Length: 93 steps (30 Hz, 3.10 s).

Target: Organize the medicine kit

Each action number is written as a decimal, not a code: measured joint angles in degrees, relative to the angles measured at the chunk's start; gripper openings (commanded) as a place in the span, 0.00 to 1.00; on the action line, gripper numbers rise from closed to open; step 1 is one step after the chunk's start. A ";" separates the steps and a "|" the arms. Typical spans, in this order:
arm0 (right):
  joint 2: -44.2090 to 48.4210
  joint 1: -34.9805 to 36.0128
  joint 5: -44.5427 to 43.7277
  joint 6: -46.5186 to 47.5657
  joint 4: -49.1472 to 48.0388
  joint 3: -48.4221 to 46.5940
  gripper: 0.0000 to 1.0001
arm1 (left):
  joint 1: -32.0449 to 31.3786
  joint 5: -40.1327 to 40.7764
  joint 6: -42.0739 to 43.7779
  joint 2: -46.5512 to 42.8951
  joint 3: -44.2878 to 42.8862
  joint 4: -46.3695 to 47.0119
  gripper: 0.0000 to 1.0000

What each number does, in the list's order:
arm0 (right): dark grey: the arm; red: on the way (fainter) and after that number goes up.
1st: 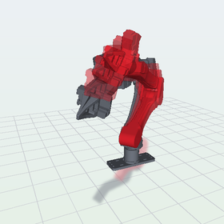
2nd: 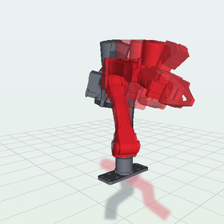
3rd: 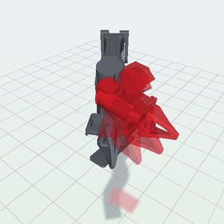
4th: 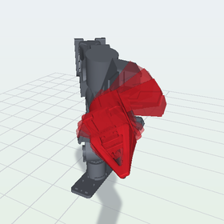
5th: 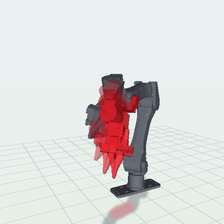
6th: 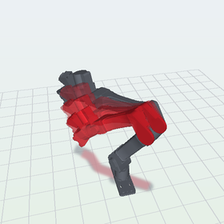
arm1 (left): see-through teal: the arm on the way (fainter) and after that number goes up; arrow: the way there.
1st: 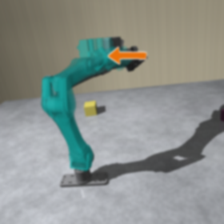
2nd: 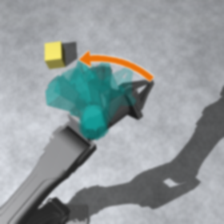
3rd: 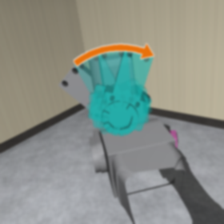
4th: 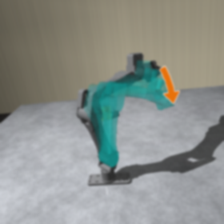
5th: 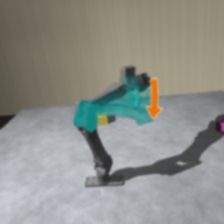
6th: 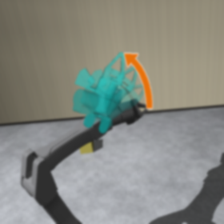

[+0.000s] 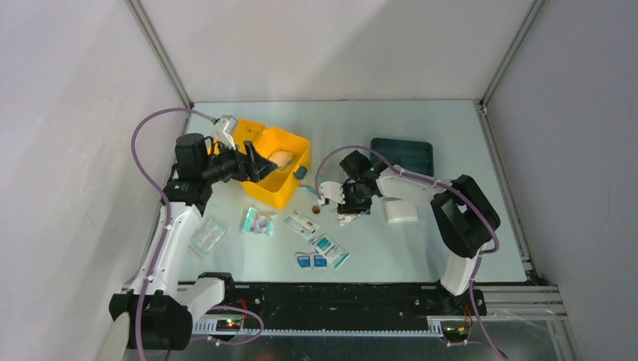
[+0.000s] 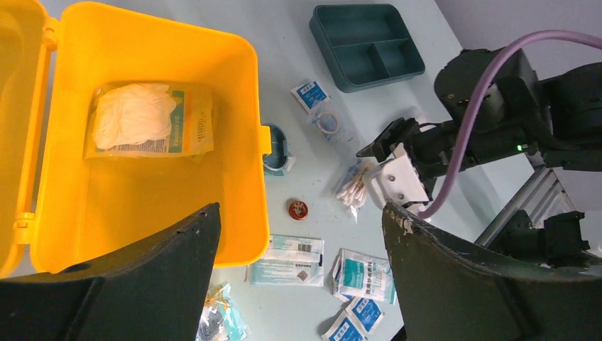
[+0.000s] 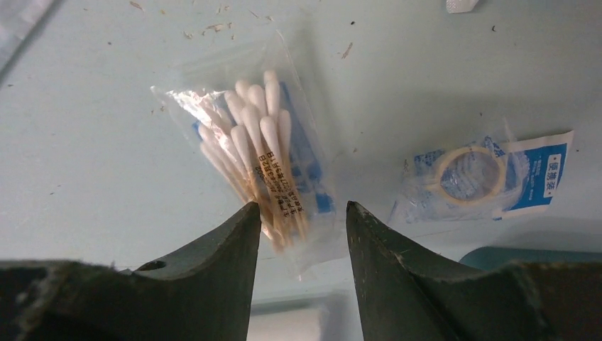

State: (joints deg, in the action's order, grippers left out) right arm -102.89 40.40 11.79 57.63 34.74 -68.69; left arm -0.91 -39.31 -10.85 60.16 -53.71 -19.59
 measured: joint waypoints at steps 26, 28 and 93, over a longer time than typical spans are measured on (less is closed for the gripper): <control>9.81 -2.51 4.81 -9.01 6.16 -3.56 0.16 | -8.37 1.46 2.05 2.99 1.81 2.99 0.85; 12.22 -3.80 8.00 -13.27 5.86 -6.10 0.17 | -11.72 1.62 3.50 5.44 0.98 2.86 0.84; 15.96 -11.74 23.63 -28.44 8.79 -10.86 0.55 | -17.97 -4.90 -3.80 22.14 -13.46 3.52 0.00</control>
State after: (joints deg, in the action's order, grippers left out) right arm -86.94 28.67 35.42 29.19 43.53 -79.55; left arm -18.87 -44.21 -14.66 82.30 -67.18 -16.08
